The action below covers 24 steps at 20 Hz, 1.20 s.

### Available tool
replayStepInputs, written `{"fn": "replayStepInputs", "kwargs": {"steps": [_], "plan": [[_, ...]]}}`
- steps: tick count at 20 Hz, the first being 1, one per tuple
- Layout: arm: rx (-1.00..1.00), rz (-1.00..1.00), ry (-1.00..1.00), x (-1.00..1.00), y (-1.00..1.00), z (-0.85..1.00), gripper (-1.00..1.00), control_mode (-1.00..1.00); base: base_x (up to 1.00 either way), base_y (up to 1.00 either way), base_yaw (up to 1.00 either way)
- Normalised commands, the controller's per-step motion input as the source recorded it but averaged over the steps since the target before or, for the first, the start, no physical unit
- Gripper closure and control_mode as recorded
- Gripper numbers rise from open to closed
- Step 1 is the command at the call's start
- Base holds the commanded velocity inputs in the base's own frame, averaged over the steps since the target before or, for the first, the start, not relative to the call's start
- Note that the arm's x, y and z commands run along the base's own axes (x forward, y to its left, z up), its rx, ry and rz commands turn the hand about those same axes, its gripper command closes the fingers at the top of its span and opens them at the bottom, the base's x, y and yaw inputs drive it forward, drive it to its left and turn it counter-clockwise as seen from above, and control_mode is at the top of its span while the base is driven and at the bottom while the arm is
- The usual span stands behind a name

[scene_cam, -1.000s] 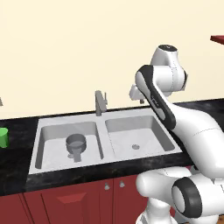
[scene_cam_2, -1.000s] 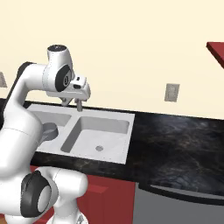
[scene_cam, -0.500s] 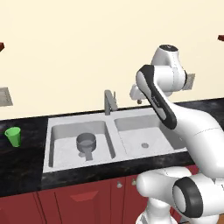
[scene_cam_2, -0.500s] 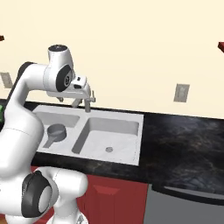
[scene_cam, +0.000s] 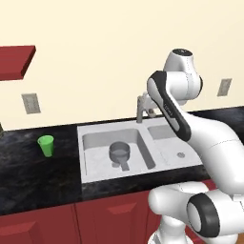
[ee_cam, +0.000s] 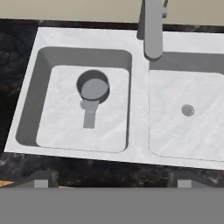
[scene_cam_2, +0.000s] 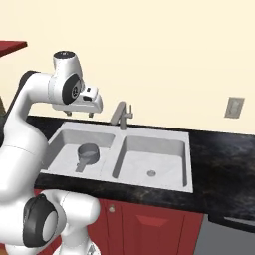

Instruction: Move any existing items from the left basin to the right basin for drying. Then move the cup from the counter to the left basin of the sink for washing.

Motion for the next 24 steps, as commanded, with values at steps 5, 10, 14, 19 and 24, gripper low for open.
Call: {"fn": "replayStepInputs", "kwargs": {"steps": [5,10,14,19,24], "plan": [[0.0,0.0,0.0,0.0,0.0,0.0,-1.0,1.0,0.06,0.46,0.0],[0.0,0.0,0.0,0.0,0.0,0.0,-1.0,1.0,0.2,0.47,0.0],[0.0,0.0,0.0,0.0,0.0,0.0,-1.0,1.0,0.33,0.26,0.0],[0.0,0.0,0.0,0.0,0.0,0.0,-1.0,1.0,0.38,0.04,0.0],[0.0,0.0,0.0,0.0,0.0,0.0,-1.0,1.0,0.52,0.0,0.0]]}}
